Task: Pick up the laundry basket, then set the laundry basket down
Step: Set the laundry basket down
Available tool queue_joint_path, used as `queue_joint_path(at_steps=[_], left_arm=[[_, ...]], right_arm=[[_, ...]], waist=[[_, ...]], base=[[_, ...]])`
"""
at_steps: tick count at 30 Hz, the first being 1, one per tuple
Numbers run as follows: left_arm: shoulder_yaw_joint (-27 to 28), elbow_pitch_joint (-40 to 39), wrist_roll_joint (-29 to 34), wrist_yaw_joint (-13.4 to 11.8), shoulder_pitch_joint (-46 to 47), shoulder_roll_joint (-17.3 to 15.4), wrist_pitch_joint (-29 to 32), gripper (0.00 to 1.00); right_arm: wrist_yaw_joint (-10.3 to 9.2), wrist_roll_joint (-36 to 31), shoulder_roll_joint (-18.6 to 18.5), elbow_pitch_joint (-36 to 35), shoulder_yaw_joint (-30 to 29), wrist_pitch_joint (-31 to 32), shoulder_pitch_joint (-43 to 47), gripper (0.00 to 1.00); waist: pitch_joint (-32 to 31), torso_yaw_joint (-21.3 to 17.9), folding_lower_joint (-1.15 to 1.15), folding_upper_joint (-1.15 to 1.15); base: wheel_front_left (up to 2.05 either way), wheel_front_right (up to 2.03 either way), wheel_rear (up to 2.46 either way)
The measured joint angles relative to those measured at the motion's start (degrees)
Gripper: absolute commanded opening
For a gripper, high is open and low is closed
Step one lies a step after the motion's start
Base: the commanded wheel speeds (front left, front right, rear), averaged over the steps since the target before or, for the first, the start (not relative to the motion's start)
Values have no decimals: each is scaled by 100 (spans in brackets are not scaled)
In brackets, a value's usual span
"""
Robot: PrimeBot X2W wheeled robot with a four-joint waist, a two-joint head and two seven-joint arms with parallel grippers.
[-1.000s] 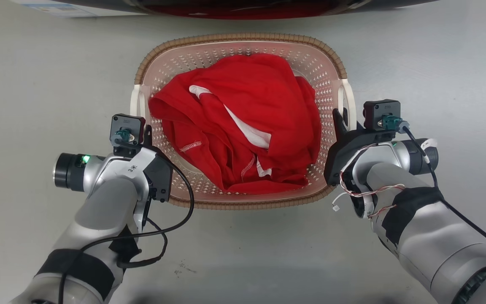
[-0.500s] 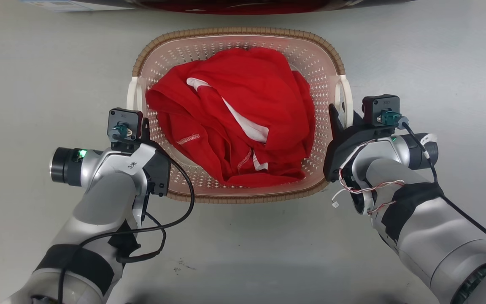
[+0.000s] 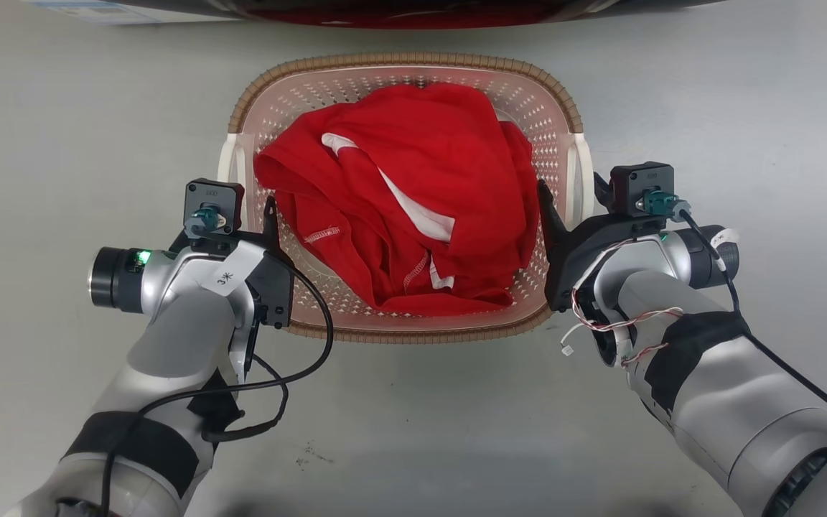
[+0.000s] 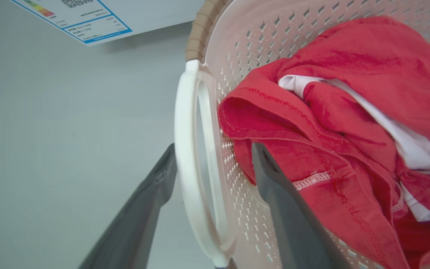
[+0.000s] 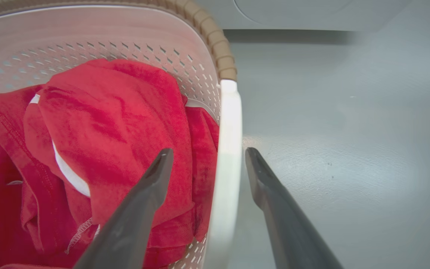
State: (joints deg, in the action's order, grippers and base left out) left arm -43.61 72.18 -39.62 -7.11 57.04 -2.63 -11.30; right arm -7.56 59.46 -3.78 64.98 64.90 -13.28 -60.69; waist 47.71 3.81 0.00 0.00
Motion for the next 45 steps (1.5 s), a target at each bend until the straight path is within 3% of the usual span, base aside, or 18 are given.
queue_joint_path(at_steps=[25,45], left_arm=[[201,-125,-53,0,-486,-16,-300,100],[831,-1499,237,0,-1905,-259,-300,100]], right_arm=[[0,-13,9,100,-231,-99,47,100],[0,-676,-182,-769,-1077,-100,1380,100]], waist=[[-1219,-169,-1,0],[-2750,-246,-1,-1]], base=[[0,0,0],[0,0,0]])
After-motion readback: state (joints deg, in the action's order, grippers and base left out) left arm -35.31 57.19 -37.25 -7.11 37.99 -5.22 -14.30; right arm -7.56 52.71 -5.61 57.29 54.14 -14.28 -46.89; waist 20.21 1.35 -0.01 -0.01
